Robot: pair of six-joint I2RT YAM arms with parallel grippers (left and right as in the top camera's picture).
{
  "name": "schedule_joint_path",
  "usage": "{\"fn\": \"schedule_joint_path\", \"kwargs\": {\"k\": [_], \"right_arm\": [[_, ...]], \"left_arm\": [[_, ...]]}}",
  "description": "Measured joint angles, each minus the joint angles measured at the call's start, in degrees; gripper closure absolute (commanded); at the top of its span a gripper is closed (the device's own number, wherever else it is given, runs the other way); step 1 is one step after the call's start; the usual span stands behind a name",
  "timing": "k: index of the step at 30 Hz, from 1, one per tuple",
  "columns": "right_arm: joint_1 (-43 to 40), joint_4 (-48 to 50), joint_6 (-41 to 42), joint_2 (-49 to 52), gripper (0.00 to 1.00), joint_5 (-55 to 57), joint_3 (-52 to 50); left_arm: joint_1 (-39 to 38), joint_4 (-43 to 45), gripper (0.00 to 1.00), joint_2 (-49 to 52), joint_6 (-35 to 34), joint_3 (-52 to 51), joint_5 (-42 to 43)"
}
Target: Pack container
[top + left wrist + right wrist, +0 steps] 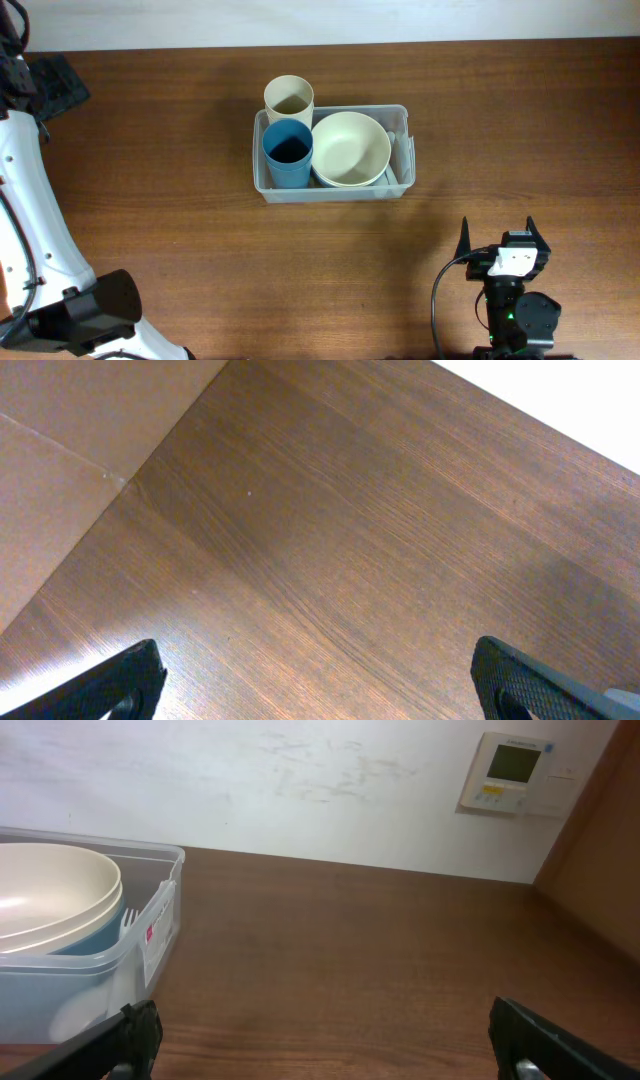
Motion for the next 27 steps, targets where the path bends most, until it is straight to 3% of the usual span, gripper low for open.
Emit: {"fn": "schedule_joint_path", "kwargs": {"k": [11, 15, 21, 24, 25, 27], "right_arm": [[0.0, 0.0, 0.07, 0.0, 0.01, 0.0, 0.02], [0.0, 0.0, 0.02, 0.0, 0.01, 0.0, 0.0], [0.0, 0.0, 0.02, 0.0, 0.01, 0.0, 0.0], [0.0, 0.0, 0.04, 0.0, 0.01, -0.04, 0.0], [0.0, -0.02, 0.04, 0.0, 0.01, -0.04, 0.0], [0.0, -0.02, 0.02, 0.0, 0.01, -0.15, 0.0]], "left_arm": [[0.0, -4.81, 0.0, 0.0, 0.0, 0.0, 0.15], [0.0, -2.51, 0.0, -0.17, 0.0, 0.0, 1.9], [-0.48, 10.23, 0.0, -5.9, -0.02, -4.94, 3.69], [-1.86, 20.98, 0.0, -13.68, -0.11, -14.27, 4.02], [-2.54, 29.68, 0.0, -17.31, -0.11, -20.9, 4.02], [-3.98, 38.07, 0.0, -23.04, -0.2, -30.82, 4.13]]}}
